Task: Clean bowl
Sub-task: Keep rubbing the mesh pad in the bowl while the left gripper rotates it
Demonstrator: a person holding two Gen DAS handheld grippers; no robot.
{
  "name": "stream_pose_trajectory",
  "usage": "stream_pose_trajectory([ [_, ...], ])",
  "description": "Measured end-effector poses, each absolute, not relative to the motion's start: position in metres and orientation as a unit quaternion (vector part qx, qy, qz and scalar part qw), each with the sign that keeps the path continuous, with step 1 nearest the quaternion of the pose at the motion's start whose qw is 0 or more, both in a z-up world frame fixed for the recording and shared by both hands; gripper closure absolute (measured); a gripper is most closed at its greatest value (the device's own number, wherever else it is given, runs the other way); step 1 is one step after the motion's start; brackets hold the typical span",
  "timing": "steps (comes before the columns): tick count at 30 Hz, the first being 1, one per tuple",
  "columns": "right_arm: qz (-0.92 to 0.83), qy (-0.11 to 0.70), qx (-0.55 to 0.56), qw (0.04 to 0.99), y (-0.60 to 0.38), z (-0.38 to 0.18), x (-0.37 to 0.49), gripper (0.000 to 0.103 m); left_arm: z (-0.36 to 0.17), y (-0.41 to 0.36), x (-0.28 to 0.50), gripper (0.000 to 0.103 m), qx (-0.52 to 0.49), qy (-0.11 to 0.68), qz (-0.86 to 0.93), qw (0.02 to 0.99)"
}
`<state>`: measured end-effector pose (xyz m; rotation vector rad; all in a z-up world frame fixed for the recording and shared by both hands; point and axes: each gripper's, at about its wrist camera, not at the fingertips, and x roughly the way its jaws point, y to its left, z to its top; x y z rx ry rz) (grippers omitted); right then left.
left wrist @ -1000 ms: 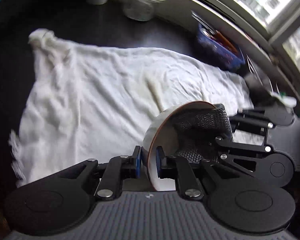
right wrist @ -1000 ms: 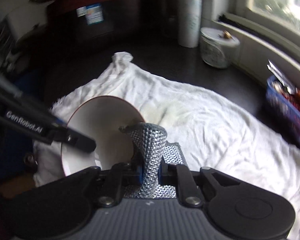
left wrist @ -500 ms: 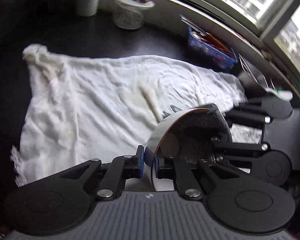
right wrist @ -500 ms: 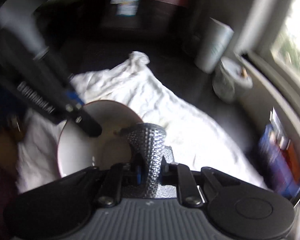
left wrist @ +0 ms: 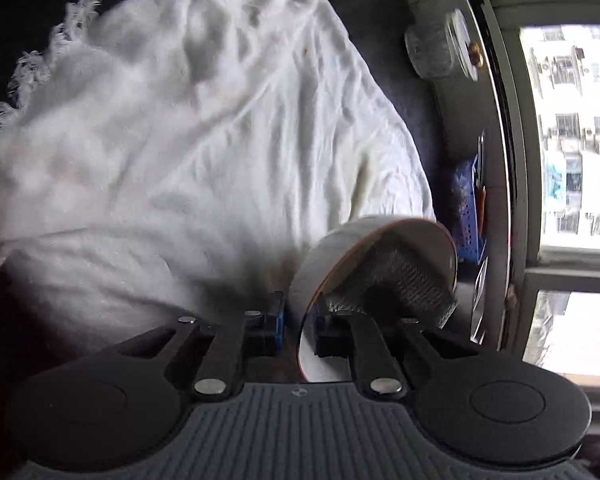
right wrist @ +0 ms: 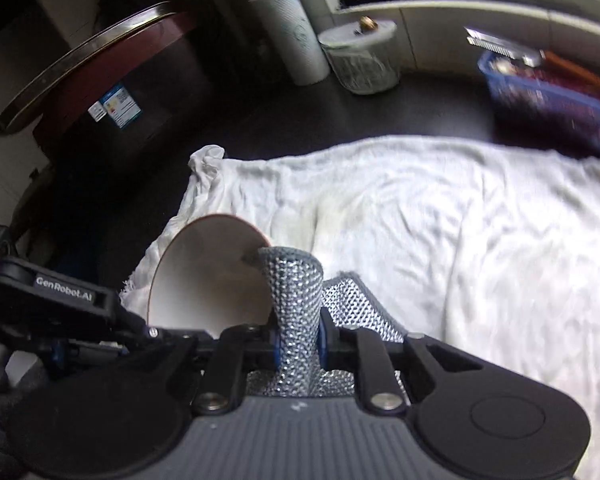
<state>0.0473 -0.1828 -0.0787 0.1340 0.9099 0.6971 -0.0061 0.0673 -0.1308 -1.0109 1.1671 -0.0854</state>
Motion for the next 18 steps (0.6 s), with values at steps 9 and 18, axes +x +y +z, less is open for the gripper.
stream_pose_trajectory([
  [9,0.382,0.325,-0.192,0.843,-0.166,-0.073,0.019,0.088,-0.075,0.007,0.011,0.090,-0.081,0.516,-0.120,0.844],
  [18,0.400,0.232,-0.335,0.821,-0.151,-0.068,0.007,0.087,-0.047,-0.024,0.012,0.095,0.082,0.454,-0.170,0.871],
])
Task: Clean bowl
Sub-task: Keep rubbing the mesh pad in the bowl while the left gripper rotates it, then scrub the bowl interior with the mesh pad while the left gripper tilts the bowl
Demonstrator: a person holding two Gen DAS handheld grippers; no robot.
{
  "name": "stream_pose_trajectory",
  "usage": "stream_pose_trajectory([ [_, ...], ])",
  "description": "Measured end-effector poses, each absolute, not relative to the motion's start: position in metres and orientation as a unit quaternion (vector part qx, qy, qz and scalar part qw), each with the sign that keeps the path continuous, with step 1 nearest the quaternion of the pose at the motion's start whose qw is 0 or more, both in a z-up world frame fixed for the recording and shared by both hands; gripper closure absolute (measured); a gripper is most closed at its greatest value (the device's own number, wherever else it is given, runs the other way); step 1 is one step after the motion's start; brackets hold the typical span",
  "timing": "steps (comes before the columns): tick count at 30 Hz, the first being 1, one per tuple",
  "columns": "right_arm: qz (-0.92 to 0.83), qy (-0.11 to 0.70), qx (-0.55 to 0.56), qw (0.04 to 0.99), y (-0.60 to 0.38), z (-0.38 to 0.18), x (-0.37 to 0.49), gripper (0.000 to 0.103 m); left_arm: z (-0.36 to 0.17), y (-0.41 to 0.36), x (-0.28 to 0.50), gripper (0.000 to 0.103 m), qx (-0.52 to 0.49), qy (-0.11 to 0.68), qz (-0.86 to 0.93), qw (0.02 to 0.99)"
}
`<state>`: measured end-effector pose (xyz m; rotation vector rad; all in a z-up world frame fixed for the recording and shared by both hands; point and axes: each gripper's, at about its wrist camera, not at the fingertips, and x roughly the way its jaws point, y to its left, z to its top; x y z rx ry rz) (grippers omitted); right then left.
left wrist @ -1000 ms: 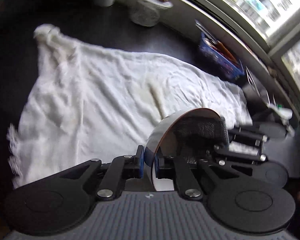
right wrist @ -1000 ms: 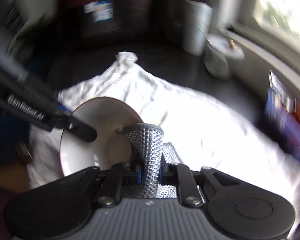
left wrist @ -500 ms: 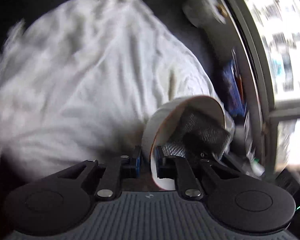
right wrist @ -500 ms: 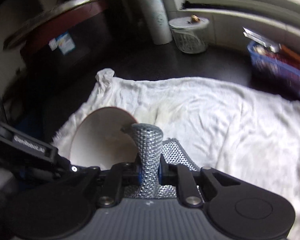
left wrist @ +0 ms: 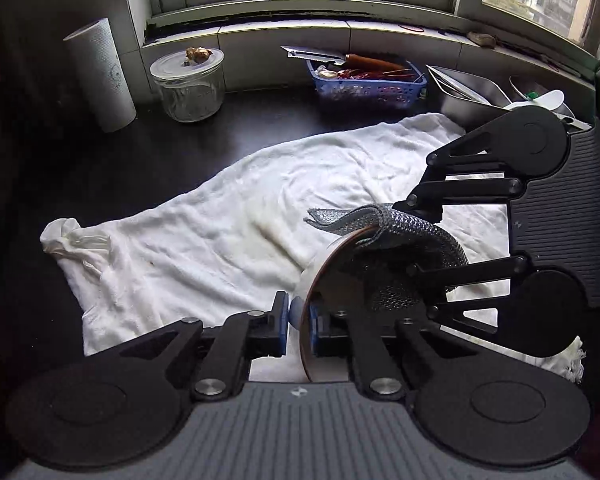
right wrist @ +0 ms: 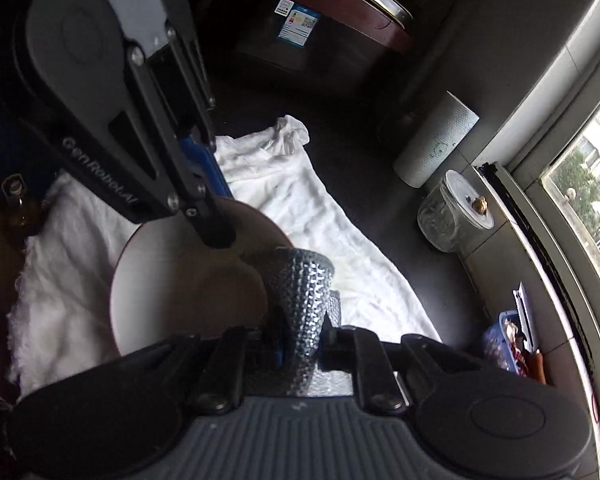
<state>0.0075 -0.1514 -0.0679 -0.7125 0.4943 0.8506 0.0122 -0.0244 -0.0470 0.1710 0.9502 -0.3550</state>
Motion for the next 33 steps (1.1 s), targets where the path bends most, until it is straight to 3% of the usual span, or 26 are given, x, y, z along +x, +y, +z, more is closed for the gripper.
stream_pose_trajectory([
  [11,0.359,0.401,-0.025,0.842,-0.175,-0.083,0.035,0.088,-0.081,0.034,0.008,0.094,-0.179,0.504,-0.083,0.841],
  [16,0.337,0.455,0.101,0.818,-0.184,-0.095,0.037,0.088,-0.109,0.057,-0.002,0.094,-0.326,0.535,-0.036,0.779],
  [22,0.351,0.454,0.076,0.815,-0.175,-0.088,0.033,0.088,-0.132,0.065,-0.008,0.095,-0.423,0.555,-0.030,0.716],
  [26,0.350,0.436,0.017,0.829,-0.172,-0.082,0.037,0.088,-0.126,0.052,-0.002,0.092,-0.382,0.557,-0.057,0.735],
  [33,0.378,0.384,-0.109,0.836,-0.162,-0.070,0.035,0.090,-0.075,0.014,0.015,0.089,-0.105,0.518,-0.093,0.844],
])
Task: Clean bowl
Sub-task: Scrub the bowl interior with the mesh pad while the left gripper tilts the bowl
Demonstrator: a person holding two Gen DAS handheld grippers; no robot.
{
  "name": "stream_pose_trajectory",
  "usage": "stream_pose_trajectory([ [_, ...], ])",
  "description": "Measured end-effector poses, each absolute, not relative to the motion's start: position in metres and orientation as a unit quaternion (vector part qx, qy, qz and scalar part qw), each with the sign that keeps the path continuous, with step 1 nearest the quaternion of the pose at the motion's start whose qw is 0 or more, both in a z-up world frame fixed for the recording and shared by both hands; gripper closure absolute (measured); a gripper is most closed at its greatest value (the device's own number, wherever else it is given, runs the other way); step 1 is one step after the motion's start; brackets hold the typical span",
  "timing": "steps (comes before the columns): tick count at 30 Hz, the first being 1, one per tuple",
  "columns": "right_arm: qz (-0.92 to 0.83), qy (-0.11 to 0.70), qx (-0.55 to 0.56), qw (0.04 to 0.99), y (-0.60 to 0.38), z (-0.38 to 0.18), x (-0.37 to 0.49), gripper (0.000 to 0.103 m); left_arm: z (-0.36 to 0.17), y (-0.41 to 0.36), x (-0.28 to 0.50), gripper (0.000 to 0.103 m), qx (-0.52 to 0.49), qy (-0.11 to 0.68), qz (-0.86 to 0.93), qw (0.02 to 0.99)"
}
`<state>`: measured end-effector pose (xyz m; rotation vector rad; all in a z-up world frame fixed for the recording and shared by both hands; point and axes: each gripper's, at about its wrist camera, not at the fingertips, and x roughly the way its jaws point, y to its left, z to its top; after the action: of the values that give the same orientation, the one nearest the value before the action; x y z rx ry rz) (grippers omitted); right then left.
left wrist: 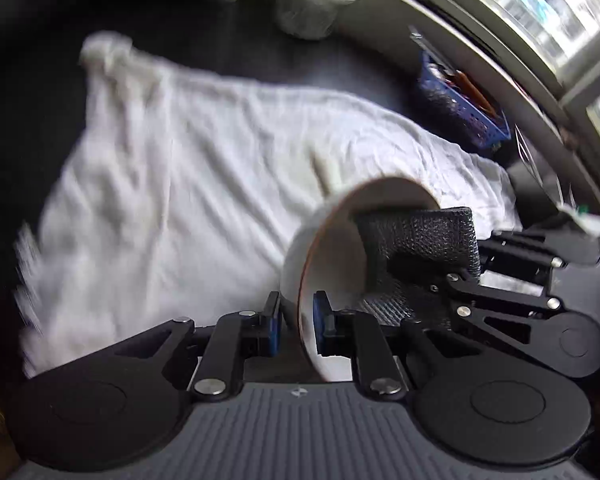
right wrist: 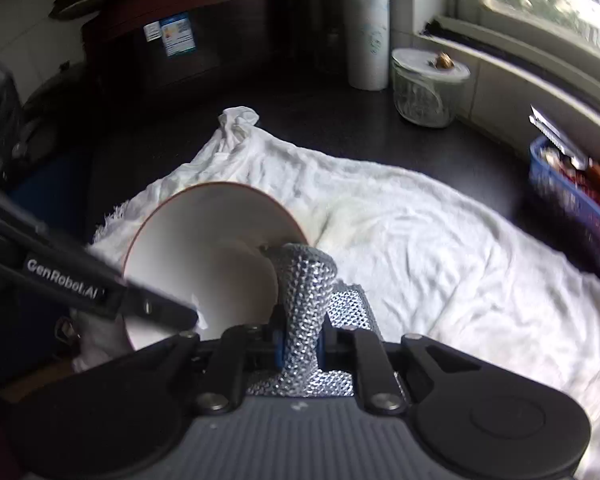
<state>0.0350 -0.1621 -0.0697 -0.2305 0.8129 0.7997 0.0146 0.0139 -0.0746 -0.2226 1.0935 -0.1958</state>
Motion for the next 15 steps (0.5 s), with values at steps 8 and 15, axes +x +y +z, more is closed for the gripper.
stream_pose_trajectory([
  [8,0.380,0.368,-0.170,0.831,-0.157,-0.058,0.037,0.091,-0.051,-0.006,0.017,0.095,0.043,0.467,-0.145,0.871],
  [15,0.381,0.385,-0.149,0.827,-0.153,-0.063,0.039,0.090,-0.064,0.017,0.013,0.095,-0.071,0.483,-0.103,0.866],
])
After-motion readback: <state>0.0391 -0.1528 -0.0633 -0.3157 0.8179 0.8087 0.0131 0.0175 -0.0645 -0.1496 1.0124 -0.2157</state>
